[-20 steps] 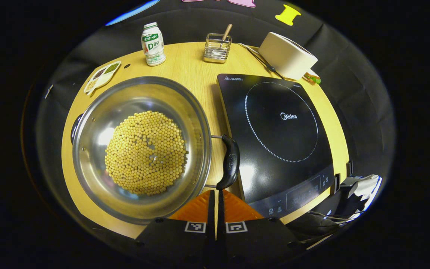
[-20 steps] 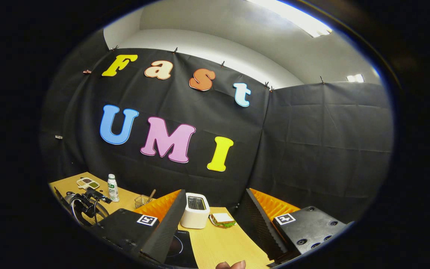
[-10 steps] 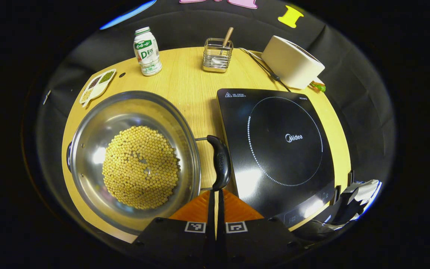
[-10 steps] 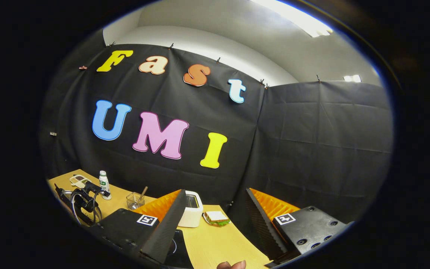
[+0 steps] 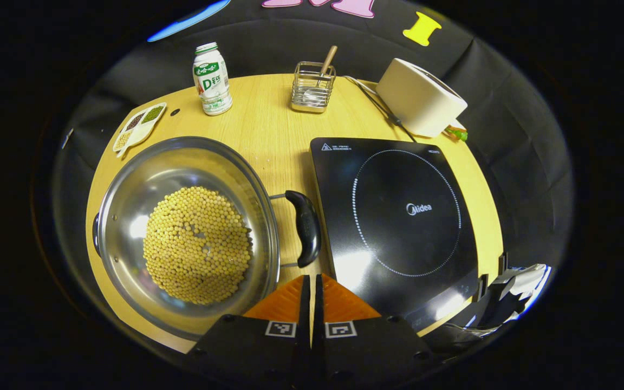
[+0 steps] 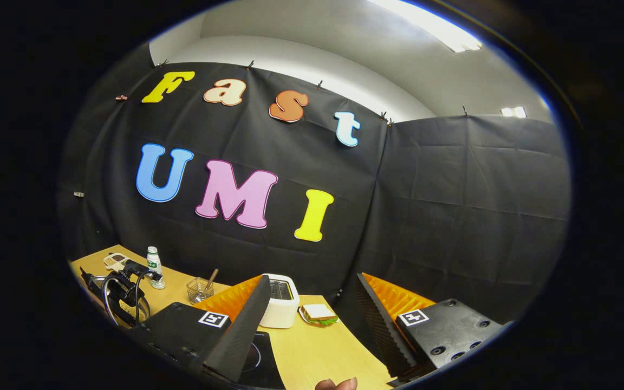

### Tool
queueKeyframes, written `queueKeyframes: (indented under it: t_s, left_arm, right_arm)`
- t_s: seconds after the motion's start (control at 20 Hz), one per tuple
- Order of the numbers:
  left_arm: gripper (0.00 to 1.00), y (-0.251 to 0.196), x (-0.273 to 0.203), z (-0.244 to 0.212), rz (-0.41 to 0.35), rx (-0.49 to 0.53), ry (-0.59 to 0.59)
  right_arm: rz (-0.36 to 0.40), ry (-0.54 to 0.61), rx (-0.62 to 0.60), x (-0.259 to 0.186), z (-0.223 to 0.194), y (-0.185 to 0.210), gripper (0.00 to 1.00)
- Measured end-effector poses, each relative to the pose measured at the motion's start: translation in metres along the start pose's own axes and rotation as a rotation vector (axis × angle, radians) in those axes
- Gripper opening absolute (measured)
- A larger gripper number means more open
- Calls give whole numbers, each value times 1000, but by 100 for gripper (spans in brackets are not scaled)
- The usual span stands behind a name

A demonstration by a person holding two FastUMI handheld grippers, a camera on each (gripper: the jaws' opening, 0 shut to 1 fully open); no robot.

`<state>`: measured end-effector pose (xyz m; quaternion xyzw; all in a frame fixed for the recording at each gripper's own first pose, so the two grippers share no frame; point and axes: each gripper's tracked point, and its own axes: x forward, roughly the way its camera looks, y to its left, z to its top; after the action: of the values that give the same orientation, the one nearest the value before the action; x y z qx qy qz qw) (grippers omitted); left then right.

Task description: First push the handle of the pot to place it horizontally, then grasp the pot with both hands and set it on the induction cooktop.

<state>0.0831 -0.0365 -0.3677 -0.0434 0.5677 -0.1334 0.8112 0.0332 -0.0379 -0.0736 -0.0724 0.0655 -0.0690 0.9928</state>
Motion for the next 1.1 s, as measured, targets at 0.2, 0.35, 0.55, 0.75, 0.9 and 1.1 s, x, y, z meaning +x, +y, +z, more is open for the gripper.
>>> queueKeyframes:
  t_s: [0.2, 0.35, 0.55, 0.75, 0.9, 1.1]
  left_arm:
    - [25, -4, -35, -2, -18, 72, -117]
    - [57, -1, -64, -2, -7, 118, -207]
    - [96, 15, -95, -3, 5, 79, -304]
    - [96, 46, -119, -4, 5, 14, -377]
    - [96, 86, -134, -5, 51, -18, -416]
    - [96, 137, -147, -4, 112, -35, -443]
  right_arm:
    - [61, 15, 0, -3, -4, 24, 98]
    - [108, 21, 7, -5, -2, 45, 98]
    - [200, 42, 24, -10, -4, 83, 98]
    - [342, 106, 78, -14, -14, 132, 98]
    - [430, 163, 130, -11, -23, 167, 98]
    - [508, 244, 142, -8, -47, 210, 98]
